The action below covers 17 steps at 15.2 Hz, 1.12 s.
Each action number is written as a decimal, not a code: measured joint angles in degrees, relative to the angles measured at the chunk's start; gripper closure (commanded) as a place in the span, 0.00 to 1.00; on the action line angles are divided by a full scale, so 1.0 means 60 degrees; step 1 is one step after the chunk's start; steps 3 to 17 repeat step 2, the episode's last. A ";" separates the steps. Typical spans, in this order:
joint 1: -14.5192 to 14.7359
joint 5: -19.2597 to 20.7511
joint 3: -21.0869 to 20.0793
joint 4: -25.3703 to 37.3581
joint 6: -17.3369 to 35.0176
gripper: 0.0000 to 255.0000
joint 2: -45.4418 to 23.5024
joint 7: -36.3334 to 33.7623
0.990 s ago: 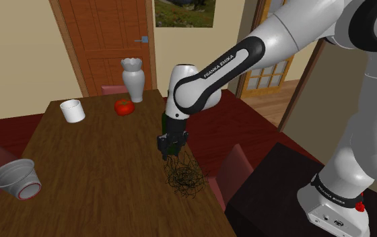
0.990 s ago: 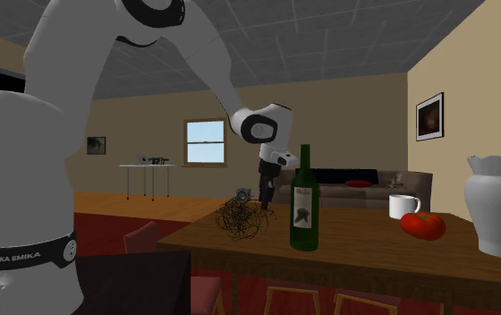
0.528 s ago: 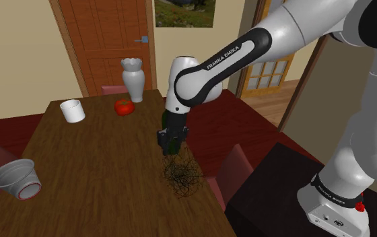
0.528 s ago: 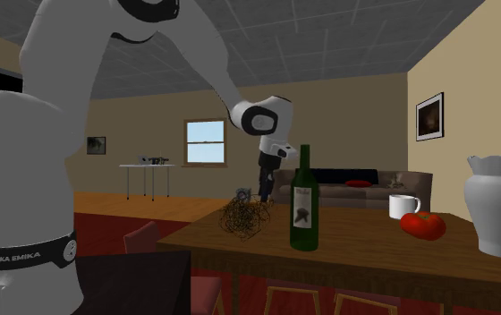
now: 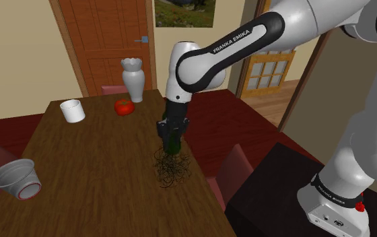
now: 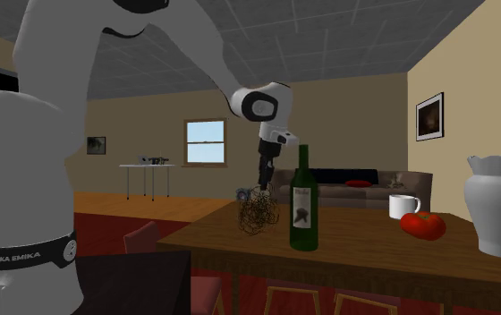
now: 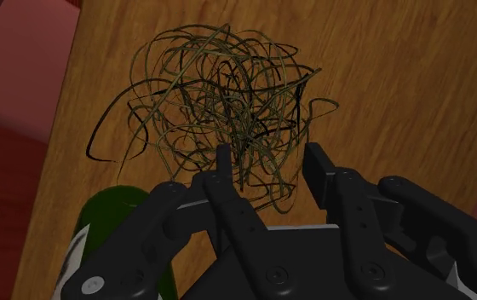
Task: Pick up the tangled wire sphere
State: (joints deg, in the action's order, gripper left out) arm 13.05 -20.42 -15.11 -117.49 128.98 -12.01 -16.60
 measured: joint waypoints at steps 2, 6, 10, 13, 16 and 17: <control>-0.0010 0.0009 0.0003 0.0049 -0.0155 1.00 0.0109 -0.0039; -0.0010 0.0009 0.0003 0.0049 -0.0155 1.00 0.0109 -0.0039; -0.0010 0.0009 0.0003 0.0049 -0.0155 1.00 0.0109 -0.0039; -0.0010 0.0009 0.0003 0.0049 -0.0155 1.00 0.0109 -0.0039; -0.0010 0.0009 0.0003 0.0049 -0.0155 1.00 0.0109 -0.0039; -0.0010 0.0009 0.0003 0.0049 -0.0155 1.00 0.0109 -0.0039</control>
